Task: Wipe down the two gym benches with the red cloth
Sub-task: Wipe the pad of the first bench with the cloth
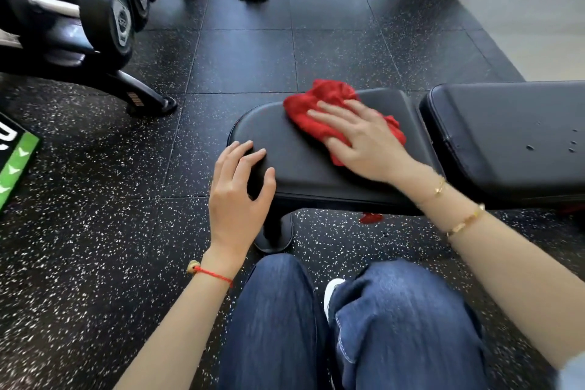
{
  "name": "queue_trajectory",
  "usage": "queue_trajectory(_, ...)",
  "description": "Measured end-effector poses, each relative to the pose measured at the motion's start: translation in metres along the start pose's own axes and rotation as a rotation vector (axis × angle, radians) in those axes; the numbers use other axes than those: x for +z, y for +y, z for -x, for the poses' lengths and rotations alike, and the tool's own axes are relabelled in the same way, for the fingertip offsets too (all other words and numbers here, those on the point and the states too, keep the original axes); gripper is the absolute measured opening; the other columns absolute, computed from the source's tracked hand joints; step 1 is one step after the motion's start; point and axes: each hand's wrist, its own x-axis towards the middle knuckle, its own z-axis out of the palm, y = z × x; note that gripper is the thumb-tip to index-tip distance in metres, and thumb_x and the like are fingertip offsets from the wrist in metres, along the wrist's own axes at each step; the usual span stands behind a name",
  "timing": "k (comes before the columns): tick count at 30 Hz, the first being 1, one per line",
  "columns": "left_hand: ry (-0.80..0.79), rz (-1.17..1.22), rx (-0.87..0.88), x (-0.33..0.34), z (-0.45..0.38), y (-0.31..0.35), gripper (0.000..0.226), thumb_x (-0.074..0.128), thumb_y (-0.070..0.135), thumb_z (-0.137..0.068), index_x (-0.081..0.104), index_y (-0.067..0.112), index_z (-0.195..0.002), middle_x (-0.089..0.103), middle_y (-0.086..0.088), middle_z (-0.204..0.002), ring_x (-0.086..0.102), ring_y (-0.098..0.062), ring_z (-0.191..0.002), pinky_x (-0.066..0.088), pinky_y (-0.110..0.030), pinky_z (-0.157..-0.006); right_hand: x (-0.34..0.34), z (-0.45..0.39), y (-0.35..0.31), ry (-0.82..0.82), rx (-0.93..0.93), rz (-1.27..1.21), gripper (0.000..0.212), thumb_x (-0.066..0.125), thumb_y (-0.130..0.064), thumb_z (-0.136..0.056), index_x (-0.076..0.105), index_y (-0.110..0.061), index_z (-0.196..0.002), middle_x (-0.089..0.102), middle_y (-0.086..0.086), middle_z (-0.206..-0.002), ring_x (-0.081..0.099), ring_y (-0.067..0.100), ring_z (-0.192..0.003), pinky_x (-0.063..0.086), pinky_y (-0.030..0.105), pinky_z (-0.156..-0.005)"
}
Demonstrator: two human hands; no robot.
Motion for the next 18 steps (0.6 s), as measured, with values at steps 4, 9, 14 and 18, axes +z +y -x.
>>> queue_trajectory(4, -0.009, -0.021, -0.023, 0.0, -0.001, 0.005, 0.027, 0.065, 0.019, -0.093, 0.068, 0.003, -0.116, 0.061, -0.012, -0.132, 0.048, -0.03, -0.133, 0.036, -0.039, -0.117, -0.002, -0.023, 0.013, -0.052, 0.27, 0.085, 0.058, 0.047, -0.051, -0.093, 0.031, -0.043, -0.148, 0.027, -0.013, -0.158, 0.024, 0.035, -0.142, 0.016, 0.044, -0.118)
queue_trajectory(9, -0.006, -0.057, -0.005, -0.001, -0.009, 0.02, 0.023, 0.065, 0.02, -0.092, 0.067, 0.005, -0.108, 0.064, -0.01, -0.123, 0.052, -0.029, -0.126, 0.04, -0.044, -0.111, 0.002, 0.021, -0.025, -0.055, 0.102, 0.034, 0.058, 0.051, -0.046, -0.091, 0.033, -0.046, -0.146, 0.03, -0.018, -0.156, 0.026, 0.033, -0.14, 0.015, 0.042, -0.115)
queue_trajectory(14, -0.064, -0.008, 0.097, 0.009, -0.016, 0.036, 0.023, 0.063, 0.015, -0.092, 0.067, 0.005, -0.112, 0.064, -0.009, -0.123, 0.054, -0.028, -0.123, 0.039, -0.039, -0.112, -0.009, 0.08, -0.014, 0.006, 0.04, -0.015, 0.055, 0.048, -0.041, -0.09, 0.04, -0.043, -0.144, 0.035, -0.021, -0.152, 0.033, 0.026, -0.137, 0.024, 0.045, -0.115)
queue_trajectory(18, -0.087, -0.005, 0.115, 0.017, -0.024, 0.04, 0.023, 0.062, 0.016, -0.092, 0.067, 0.007, -0.113, 0.064, -0.007, -0.123, 0.053, -0.027, -0.123, 0.039, -0.039, -0.111, -0.013, 0.062, 0.03, 0.068, 0.265, -0.016, 0.05, 0.045, -0.039, -0.093, 0.043, -0.041, -0.143, 0.037, -0.017, -0.153, 0.032, 0.029, -0.139, 0.02, 0.045, -0.118)
